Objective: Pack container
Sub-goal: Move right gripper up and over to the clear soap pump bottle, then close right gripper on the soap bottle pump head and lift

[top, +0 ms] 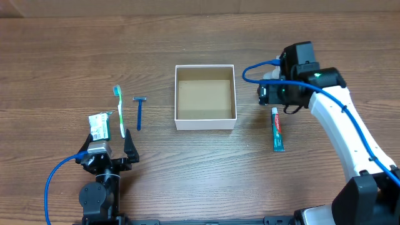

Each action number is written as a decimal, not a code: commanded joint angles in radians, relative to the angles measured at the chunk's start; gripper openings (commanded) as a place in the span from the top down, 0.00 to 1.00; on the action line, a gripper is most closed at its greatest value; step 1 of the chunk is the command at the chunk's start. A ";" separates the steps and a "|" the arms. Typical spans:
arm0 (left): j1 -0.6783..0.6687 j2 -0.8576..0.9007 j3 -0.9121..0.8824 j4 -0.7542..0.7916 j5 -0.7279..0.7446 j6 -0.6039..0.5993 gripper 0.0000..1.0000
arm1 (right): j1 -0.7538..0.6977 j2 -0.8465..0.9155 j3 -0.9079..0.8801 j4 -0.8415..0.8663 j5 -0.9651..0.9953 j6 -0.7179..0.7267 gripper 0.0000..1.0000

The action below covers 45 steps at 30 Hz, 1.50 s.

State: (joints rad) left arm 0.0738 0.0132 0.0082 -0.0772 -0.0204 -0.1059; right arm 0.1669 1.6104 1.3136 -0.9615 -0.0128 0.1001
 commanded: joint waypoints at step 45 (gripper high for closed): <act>-0.002 -0.009 -0.003 0.003 -0.005 -0.014 0.00 | 0.021 0.064 -0.088 0.542 0.304 -0.029 0.58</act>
State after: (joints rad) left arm 0.0734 0.0132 0.0082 -0.0772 -0.0204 -0.1059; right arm 0.1902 1.6917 1.2228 -0.4286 0.2882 0.0715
